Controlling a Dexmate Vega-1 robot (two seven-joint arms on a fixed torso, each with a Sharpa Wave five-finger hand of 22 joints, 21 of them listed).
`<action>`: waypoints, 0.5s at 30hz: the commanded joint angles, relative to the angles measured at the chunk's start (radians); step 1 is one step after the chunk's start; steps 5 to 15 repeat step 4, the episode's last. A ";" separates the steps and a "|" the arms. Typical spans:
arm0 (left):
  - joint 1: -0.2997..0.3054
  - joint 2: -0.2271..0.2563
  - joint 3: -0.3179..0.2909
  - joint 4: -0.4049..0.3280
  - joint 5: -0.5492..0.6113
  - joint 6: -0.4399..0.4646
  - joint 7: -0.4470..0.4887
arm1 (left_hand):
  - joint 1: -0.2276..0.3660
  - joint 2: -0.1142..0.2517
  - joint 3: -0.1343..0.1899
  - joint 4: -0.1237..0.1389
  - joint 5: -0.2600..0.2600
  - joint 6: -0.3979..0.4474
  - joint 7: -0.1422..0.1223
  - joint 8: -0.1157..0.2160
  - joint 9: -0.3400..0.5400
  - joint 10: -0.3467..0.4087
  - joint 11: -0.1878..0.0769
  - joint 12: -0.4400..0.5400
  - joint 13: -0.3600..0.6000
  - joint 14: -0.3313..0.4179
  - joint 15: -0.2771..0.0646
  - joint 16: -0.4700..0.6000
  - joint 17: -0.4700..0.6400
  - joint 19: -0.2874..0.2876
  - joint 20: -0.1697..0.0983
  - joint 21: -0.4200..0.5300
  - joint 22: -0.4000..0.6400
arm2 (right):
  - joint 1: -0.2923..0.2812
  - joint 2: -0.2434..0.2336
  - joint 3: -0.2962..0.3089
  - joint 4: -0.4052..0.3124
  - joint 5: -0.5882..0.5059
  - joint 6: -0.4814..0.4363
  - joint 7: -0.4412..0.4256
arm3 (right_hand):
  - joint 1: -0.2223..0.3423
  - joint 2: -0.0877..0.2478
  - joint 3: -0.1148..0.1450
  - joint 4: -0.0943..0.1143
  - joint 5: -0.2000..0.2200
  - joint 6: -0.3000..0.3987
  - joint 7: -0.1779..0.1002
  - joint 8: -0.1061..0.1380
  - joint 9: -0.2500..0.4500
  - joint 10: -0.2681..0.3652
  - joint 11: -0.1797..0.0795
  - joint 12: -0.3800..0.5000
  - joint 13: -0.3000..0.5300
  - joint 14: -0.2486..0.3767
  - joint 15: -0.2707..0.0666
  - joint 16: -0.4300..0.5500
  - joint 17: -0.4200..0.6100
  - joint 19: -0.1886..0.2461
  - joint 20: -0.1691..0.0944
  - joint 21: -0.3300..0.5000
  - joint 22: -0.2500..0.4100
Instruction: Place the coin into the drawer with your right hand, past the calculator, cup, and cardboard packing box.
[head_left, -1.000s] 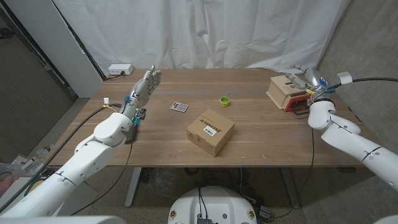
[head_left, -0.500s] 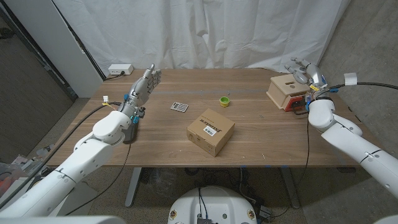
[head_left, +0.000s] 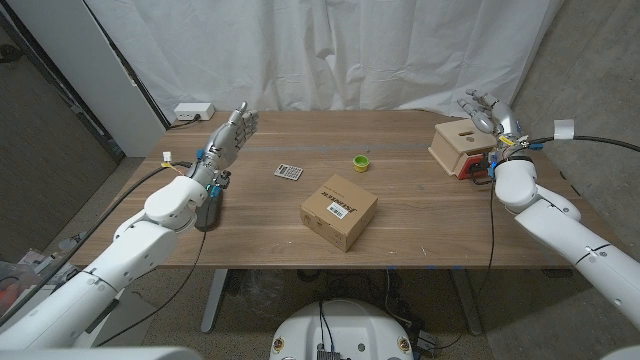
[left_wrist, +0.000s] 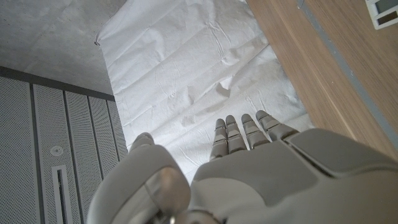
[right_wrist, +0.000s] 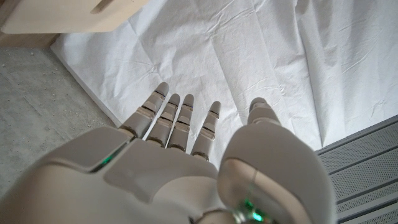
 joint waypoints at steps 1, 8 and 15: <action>0.011 0.009 -0.014 -0.014 -0.001 0.000 0.003 | 0.005 0.009 -0.006 0.003 0.005 0.006 0.000 -0.002 0.002 0.001 -0.001 -0.001 0.004 -0.004 -0.003 0.000 0.004 -0.006 -0.003 0.000 0.006 | -0.022 0.007 0.022 -0.024 -0.012 -0.009 -0.015 | -0.008 0.004 0.000 0.007 -0.002 0.008 0.006 0.008 0.004 0.006 0.005 0.005 0.002 0.006 0.008 -0.003 0.000 0.000 0.004 -0.002 0.002; -0.005 0.003 -0.003 -0.007 0.001 0.000 -0.004 | 0.005 0.009 -0.006 0.003 0.005 0.007 0.000 -0.002 0.002 0.001 -0.002 -0.001 0.004 -0.004 -0.003 0.000 0.004 -0.006 -0.003 0.000 0.006 | -0.026 0.002 0.028 -0.031 -0.013 -0.019 -0.012 | -0.009 0.004 0.000 0.007 -0.004 0.011 0.006 0.009 0.004 0.006 0.005 0.004 0.002 0.007 0.009 -0.003 0.000 -0.001 0.005 -0.003 0.002; -0.005 0.003 -0.003 -0.007 0.001 0.000 -0.004 | 0.005 0.009 -0.006 0.003 0.005 0.007 0.000 -0.002 0.002 0.001 -0.002 -0.001 0.004 -0.004 -0.003 0.000 0.004 -0.006 -0.003 0.000 0.006 | -0.026 0.002 0.028 -0.031 -0.013 -0.019 -0.012 | -0.009 0.004 0.000 0.007 -0.004 0.011 0.006 0.009 0.004 0.006 0.005 0.004 0.002 0.007 0.009 -0.003 0.000 -0.001 0.005 -0.003 0.002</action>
